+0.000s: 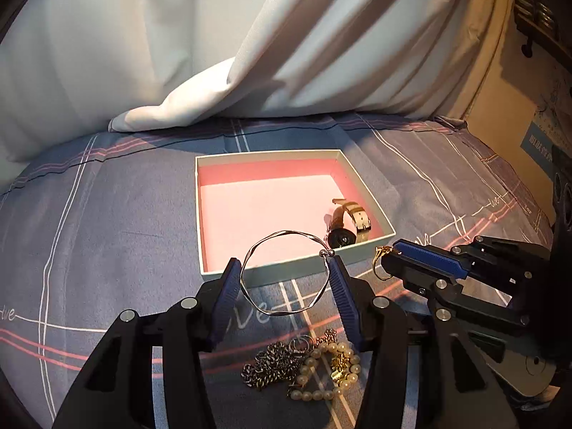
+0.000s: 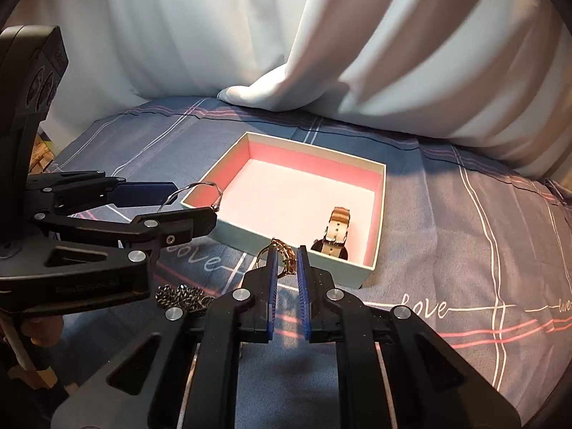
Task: Organize jewelry
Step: 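Carry the bangle with the left gripper into the box while the right gripper carries the ring there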
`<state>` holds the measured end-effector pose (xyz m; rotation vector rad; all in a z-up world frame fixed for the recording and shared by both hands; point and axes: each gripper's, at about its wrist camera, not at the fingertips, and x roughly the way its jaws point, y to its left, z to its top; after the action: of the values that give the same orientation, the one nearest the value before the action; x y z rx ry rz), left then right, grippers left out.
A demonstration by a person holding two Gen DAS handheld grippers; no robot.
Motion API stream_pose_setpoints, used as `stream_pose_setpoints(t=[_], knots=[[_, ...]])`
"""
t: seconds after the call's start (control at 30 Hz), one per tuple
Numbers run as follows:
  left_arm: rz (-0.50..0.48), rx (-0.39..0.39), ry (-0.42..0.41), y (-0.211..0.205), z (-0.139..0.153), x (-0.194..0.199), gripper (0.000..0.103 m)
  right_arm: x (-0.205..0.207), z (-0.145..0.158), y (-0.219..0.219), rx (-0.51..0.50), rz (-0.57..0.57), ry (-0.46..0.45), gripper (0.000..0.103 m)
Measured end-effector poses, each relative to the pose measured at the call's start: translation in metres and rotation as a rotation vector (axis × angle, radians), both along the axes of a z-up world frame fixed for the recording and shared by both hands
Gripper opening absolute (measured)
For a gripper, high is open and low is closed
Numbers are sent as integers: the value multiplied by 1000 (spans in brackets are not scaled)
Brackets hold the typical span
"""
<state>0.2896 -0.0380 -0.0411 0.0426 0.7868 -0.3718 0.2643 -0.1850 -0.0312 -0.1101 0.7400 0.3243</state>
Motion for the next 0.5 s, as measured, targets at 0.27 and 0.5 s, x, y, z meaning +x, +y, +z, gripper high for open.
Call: stream_pose_setpoints(t=[0.27, 0.5], knots=[[95, -21, -40, 0, 35, 41, 50, 46, 28, 4, -28, -26, -47, 11], [139, -6, -26, -5, 38, 64, 50, 77, 38, 7, -29, -21, -44, 11]])
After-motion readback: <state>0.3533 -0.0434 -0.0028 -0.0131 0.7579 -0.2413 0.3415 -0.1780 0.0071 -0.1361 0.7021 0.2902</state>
